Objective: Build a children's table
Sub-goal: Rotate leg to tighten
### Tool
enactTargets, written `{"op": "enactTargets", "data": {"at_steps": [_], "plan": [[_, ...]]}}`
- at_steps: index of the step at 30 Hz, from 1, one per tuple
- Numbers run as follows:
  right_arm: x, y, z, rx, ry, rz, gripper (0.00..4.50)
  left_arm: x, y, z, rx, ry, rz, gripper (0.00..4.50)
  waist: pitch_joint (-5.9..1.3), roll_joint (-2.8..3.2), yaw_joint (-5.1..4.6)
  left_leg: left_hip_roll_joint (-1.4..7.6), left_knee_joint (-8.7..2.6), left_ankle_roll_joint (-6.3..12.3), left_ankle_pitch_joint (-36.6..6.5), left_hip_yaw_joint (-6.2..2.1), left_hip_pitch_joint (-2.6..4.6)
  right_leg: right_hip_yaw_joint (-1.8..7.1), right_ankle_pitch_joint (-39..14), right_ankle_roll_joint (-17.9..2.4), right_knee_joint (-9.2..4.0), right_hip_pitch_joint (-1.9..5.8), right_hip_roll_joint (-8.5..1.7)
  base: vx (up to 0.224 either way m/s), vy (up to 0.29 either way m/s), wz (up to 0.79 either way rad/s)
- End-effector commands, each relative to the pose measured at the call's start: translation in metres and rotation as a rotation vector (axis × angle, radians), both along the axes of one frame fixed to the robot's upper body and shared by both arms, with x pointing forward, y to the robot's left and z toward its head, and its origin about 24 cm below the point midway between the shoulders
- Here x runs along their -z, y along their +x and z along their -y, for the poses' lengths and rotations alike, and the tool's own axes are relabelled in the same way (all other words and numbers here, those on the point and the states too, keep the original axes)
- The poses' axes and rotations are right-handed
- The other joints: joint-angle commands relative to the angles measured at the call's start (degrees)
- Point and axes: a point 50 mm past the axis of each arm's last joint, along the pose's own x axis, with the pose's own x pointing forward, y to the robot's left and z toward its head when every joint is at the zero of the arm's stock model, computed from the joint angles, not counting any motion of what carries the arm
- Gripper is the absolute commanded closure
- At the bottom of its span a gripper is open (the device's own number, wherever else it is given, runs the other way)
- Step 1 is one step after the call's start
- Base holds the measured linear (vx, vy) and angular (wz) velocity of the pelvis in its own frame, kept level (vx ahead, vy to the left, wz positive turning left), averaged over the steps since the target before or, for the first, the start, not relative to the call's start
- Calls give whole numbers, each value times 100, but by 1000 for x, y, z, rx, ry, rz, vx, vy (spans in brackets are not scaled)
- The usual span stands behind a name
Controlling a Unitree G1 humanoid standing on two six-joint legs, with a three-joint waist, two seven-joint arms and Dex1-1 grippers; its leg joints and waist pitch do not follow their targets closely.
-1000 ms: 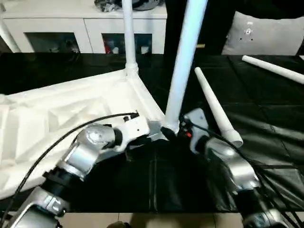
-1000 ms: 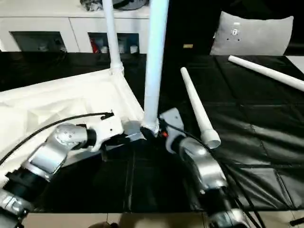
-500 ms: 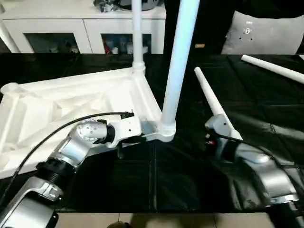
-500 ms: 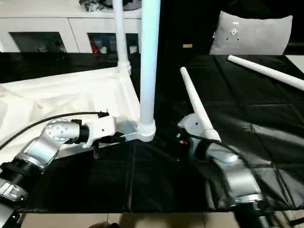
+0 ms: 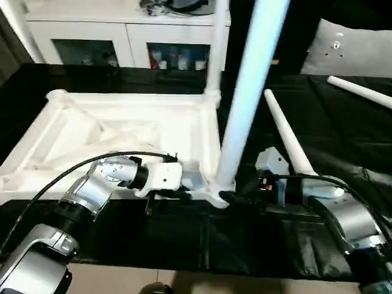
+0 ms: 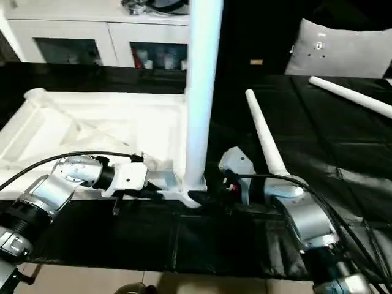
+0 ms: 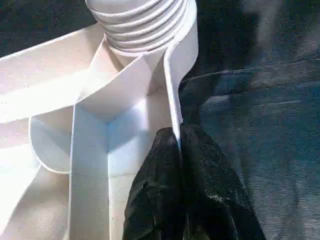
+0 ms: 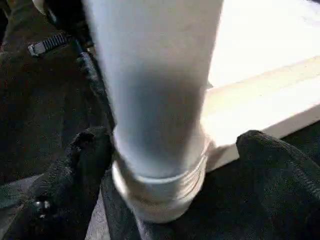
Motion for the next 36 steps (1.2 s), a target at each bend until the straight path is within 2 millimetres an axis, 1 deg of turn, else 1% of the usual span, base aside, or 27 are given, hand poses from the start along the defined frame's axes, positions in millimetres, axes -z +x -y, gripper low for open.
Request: {"op": "enactTargets", "data": {"at_steps": [1, 3, 6, 7, 10, 11, 12, 14, 15, 17, 18, 20, 21, 22, 23, 24, 26, 27, 28, 29, 30, 31, 32, 33, 34, 35, 36], "plan": [[1, 2, -4, -19, -16, 3, 41, 3, -9, 12, 108, 42, -8, 450, -340, 12, -24, 388, -313, 116, -1082, -141, 175, 184, 303, -1429, -329, 164, -469, 0, 0, 0], [2, 3, -5, -21, -17, -1, 75, 3, -9, 13, 115, 39, -9, 450, -342, 8, -21, 386, -312, 109, -1075, -141, 171, 183, 316, -1425, -328, 165, -472, 0, 0, 0], [4, 6, -7, -24, -11, -10, 94, 5, -10, 12, 124, 43, -13, 450, -349, 3, -10, 381, -305, 134, -1011, -143, 159, 178, 423, -1413, -310, 173, -470, 0, 0, 0], [4, 6, -7, -25, -8, -13, 119, 5, -10, 12, 125, 45, -14, 450, -350, 5, -17, 377, -299, 137, -1027, -141, 157, 177, 398, -1415, -313, 171, -473, 0, 0, 0], [4, 6, -8, -27, -4, -16, 132, 5, -11, 11, 126, 48, -15, 450, -345, 8, -14, 383, -302, 126, -1048, -144, 159, 178, 334, -1400, -317, 168, -470, 0, 0, 0], [5, 7, -9, -27, 0, -19, 149, 6, -11, 11, 126, 49, -16, 450, -345, -11, -19, 381, -304, 126, -1044, -143, 154, 179, 329, -1392, -316, 173, -471, 0, 0, 0], [5, 6, -10, -29, 6, -22, 161, 6, -11, 11, 126, 50, -18, 450, -346, -7, -14, 379, -302, 125, -1045, -144, 156, 178, 309, -1391, -316, 171, -473, 0, 0, 0], [6, 6, -10, -31, 11, -26, 167, 6, -12, 11, 124, 46, -23, 450, -344, -2, -16, 379, -302, 127, -1054, -143, 157, 179, 245, -1383, -323, 168, -473, 0, 0, 0], [6, 5, -11, -33, 17, -32, 169, 5, -13, 11, 120, 33, -36, 450, -347, -19, -15, 380, -297, 135, -1025, -142, 155, 182, 261, -1385, -316, 172, -477, 0, 0, 0], [9, 1, -12, -30, 30, -51, 174, 2, -17, 15, 96, -35, -80, 450, -349, -4, -26, 386, -304, 130, -1006, -143, 149, 177, 269, -1404, -304, 172, -478, 0, 0, 0], [13, -1, -14, 12, 37, -76, 176, 0, -19, 19, 55, -78, -102, 450, -347, 21, -34, 386, -300, 142, -958, -146, 144, 176, 361, -1428, -291, 172, -472, 0, 0, 0], [17, -2, -17, 46, 35, -94, 177, 1, -20, 22, 8, -95, -107, 450, -341, 6, -51, 383, -307, 178, -944, -147, 140, 174, 385, -1428, -302, 168, -460, 0, 0, 0], [20, -3, -19, 59, 31, -101, 178, 2, -20, 24, -24, -99, -105, 450, -334, 17, -66, 375, -313, 158, -1009, -145, 148, 177, 273, -1409, -317, 160, -451, 0, 0, 0], [22, -3, -20, 74, 27, -106, 178, 3, -19, 26, -50, -102, -103, 450, -313, 16, -83, 372, -329, 104, -1177, -148, 156, 184, -22, -1396, -353, 148, -461, 0, 0, 0], [25, -3, -23, 109, 22, -118, 178, 5, -18, 29, -90, -114, -100, 450, -302, 40, -101, 373, -341, 51, -1283, -150, 164, 188, -186, -1397, -358, 133, -457, 0, 0, 0], [29, 0, -27, 174, 29, -141, 178, 5, -19, 34, -125, -150, -106, 450, -247, 49, -155, 363, -387, -126, -1725, -163, 181, 199, -902, -1352, -434, 116, -465, 0, 0, 0], [30, 2, -29, 200, 35, -146, 178, 5, -19, 37, -141, -162, -111, 450, -248, 29, -181, 359, -399, -227, -1938, -184, 199, 210, -1308, -1264, -462, 118, -482, 0, 0, 0], [33, 11, -36, 309, 56, -172, 178, 5, -19, 48, -210, -207, -130, 450, -229, 32, -259, 359, -435, -332, -2027, -203, 179, 215, -1537, -1208, -455, 105, -483, 0, 0, 0], [35, 16, -41, 366, 60, -185, 178, 4, -20, 54, -250, -219, -141, 450, -224, 25, -273, 343, -429, -354, -2118, -209, 191, 209, -1717, -1165, -486, 91, -483, 0, 0, 0], [35, 16, -41, 366, 60, -185, 178, 4, -20, 54, -250, -219, -141, 450, -225, 23, -299, 352, -428, -389, -2209, -216, 218, 218, -1835, -1153, -489, 78, -489, 0, 0, 0], [39, 26, -49, 480, 32, -178, 178, 3, -19, 68, -326, -236, -136, 450, -212, -31, -362, 342, -427, -401, -2260, -224, 207, 224, -2051, -1102, -519, 75, -492, 0, 0, 0], [39, 28, -50, 498, 25, -173, 178, 3, -19, 70, -340, -238, -133, 450, -192, 2, -418, 331, -432, -429, -2313, -236, 206, 223, -2199, -1101, -531, 54, -494, 0, 0, 0], [39, 29, -51, 505, 22, -171, 178, 3, -19, 71, -345, -239, -132, 450, -199, 1, -430, 330, -425, -437, -2345, -247, 216, 221, -2308, -1059, -547, 56, -504, 0, 0, 0], [40, 32, -51, 553, 43, -171, 178, 1, -13, 75, -398, -253, -106, 450, -215, -47, -453, 323, -416, -394, -2283, -239, 200, 232, -2278, -998, -563, 67, -492, 0, 0, 0], [39, 32, -51, 553, 46, -170, 178, 0, -12, 75, -400, -252, -103, 450, -220, -34, -438, 328, -407, -334, -2220, -227, 217, 244, -2170, -986, -575, 46, -487, 0, 0, 0], [38, 32, -51, 547, 67, -168, 178, 0, -10, 73, -404, -238, -79, 450, -222, -30, -428, 328, -398, -311, -2188, -220, 218, 248, -2099, -980, -580, 44, -484, 0, 0, 0], [38, 32, -50, 543, 74, -169, 122, 0, -9, 72, -404, -230, -70, 450, -226, -33, -414, 330, -404, -263, -2118, -214, 202, 252, -1944, -980, -573, 55, -477, 0, 0, 0]]}}
